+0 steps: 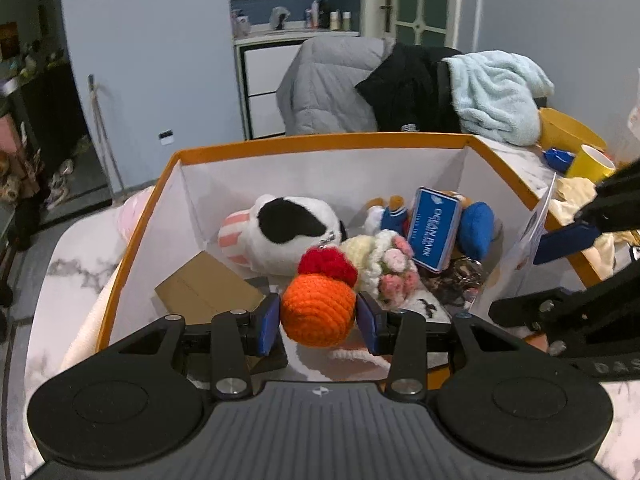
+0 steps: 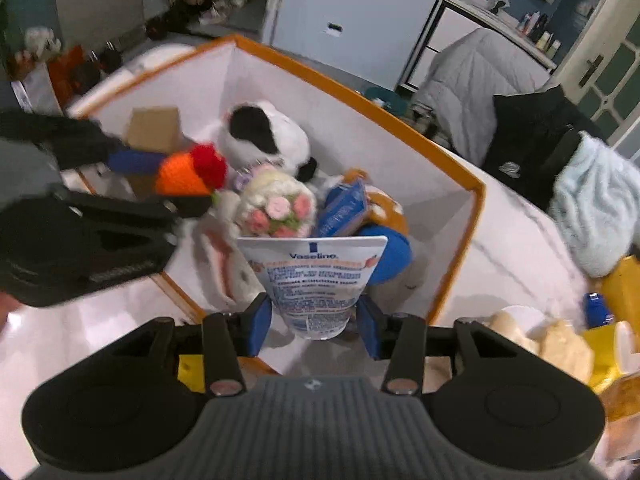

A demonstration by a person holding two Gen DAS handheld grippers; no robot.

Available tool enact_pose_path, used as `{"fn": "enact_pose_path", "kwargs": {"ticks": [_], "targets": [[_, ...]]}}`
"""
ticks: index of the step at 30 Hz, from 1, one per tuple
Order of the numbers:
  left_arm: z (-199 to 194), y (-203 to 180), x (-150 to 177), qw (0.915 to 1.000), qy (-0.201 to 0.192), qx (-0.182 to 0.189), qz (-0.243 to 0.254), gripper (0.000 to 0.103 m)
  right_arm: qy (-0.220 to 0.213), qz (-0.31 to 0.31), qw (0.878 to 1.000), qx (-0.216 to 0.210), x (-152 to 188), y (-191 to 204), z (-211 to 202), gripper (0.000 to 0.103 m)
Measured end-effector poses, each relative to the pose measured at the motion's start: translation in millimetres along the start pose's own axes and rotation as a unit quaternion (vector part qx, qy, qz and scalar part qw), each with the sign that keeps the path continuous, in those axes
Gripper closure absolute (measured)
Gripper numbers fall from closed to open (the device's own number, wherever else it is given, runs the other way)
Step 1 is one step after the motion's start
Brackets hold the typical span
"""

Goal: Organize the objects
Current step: 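Carry the crocheted ball with the left gripper while the right gripper carries the Vaseline packet into the orange box, then open both grippers and lift them away from the orange box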

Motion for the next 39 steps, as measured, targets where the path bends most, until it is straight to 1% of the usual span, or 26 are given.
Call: {"fn": "enact_pose_path", "kwargs": {"ticks": [1,2,3,5,8,10,12,14,22,25,26,27,28,32,33,35,39], "targets": [[0,1,0,1.0000,0.002,0.000,-0.004,0.050,-0.007,0.009,1.000,-0.011,-2,0,-1,0.047],[1,1,-1,1.0000,0.005,0.001,-0.006,0.039,-0.017,0.018,0.999,-0.024,-4,-1,-5,0.043],[2,0,-2,0.9999,0.008,0.000,-0.006,0.025,-0.026,0.027,0.999,-0.033,-5,-2,-8,0.043],[1,-3,-3,1.0000,0.009,-0.002,0.000,0.023,-0.043,0.044,0.997,-0.044,-10,-3,-13,0.043],[-4,-7,-3,0.9999,0.002,-0.009,0.012,0.021,-0.066,0.067,0.994,-0.057,-13,-7,-21,0.045],[-7,-7,-3,0.9998,-0.001,-0.010,0.015,0.020,-0.072,0.081,0.992,-0.067,-14,-9,-24,0.054],[-11,-6,-3,0.9998,-0.003,-0.010,0.016,0.019,-0.072,0.087,0.991,-0.070,-14,-12,-26,0.067],[-13,-5,-3,0.9998,-0.005,-0.010,0.019,0.019,-0.068,0.085,0.991,-0.073,-14,-13,-26,0.073],[-24,3,1,0.9998,-0.010,-0.008,0.014,0.019,-0.054,0.087,0.992,-0.066,-3,-17,-23,0.072],[-31,8,4,0.9999,-0.014,-0.005,0.006,0.019,-0.046,0.083,0.993,-0.073,2,-16,-21,0.072],[-34,9,4,0.9999,-0.016,-0.004,0.003,0.019,-0.044,0.082,0.993,-0.078,3,-15,-21,0.074],[-36,10,6,0.9998,-0.019,-0.003,-0.001,0.019,-0.043,0.079,0.993,-0.081,3,-14,-21,0.081],[-39,11,6,0.9998,-0.022,-0.001,-0.005,0.019,-0.041,0.075,0.993,-0.081,4,-13,-22,0.084],[-53,15,12,0.9989,-0.037,0.012,-0.025,0.019,-0.046,0.074,0.993,-0.078,6,-11,-27,0.084],[-57,15,16,0.9987,-0.040,0.017,-0.026,0.018,-0.048,0.074,0.993,-0.077,7,-11,-29,0.084],[-64,13,23,0.9984,-0.053,0.016,-0.013,0.017,-0.049,0.071,0.993,-0.077,10,-10,-33,0.084],[-71,10,36,0.9985,-0.048,0.023,-0.002,0.017,-0.048,0.068,0.994,-0.073,17,-10,-37,0.084]]}}
Point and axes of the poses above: each gripper's, at about its wrist camera, not at the fingertips, and z roughly the way its jaws point, y to its left, x to its underside, the point moved 3 cm from there along z, roughly the way its jaws point, and after that the axes turned 6 degrees about -x, right-handed, at the moved point
